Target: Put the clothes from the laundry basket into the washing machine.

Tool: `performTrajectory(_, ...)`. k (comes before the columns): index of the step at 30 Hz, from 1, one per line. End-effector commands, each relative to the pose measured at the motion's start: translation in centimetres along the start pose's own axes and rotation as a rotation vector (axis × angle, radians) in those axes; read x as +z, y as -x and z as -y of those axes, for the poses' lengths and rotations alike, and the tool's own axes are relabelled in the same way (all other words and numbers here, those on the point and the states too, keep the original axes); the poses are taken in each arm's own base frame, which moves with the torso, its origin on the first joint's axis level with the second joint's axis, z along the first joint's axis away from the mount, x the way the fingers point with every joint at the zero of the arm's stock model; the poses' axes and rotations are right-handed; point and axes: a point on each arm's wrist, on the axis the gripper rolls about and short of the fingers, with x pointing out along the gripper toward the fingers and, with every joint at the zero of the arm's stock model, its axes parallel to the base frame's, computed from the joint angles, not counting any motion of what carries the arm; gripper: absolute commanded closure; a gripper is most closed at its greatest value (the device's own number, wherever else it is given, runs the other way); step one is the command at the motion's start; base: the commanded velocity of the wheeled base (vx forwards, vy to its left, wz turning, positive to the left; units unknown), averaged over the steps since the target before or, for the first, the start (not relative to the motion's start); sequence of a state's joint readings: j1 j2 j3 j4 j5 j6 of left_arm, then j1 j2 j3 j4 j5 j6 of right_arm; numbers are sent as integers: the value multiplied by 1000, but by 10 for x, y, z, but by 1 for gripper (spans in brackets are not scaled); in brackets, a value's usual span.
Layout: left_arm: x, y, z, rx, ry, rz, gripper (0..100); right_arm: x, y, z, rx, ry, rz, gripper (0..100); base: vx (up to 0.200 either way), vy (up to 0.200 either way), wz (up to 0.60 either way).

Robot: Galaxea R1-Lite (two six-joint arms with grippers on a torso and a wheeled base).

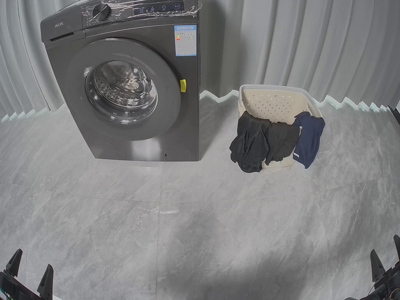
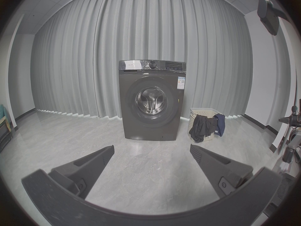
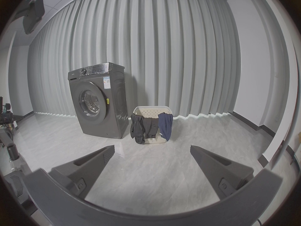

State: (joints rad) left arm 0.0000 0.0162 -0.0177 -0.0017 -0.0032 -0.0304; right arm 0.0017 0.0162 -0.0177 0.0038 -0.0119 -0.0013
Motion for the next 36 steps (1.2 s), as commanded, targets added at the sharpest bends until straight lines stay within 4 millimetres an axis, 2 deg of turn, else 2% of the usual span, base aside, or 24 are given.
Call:
performTrajectory(1,-5,0,0,0,0,-2,0,-5,0,0,-1,0,-1,0,200,0,0)
performTrajectory(4,-5,0,0,0,-3,-2,0,-5,0,0,-1,0,-1,0,200,0,0)
performTrajectory(19,-5,0,0,0,-1,-2,0,-5,0,0,-1,0,-1,0,0,0,0)
performTrajectory(36,-5,0,0,0,-1,-2,0,-5,0,0,-1,0,-1,0,0,-200,0)
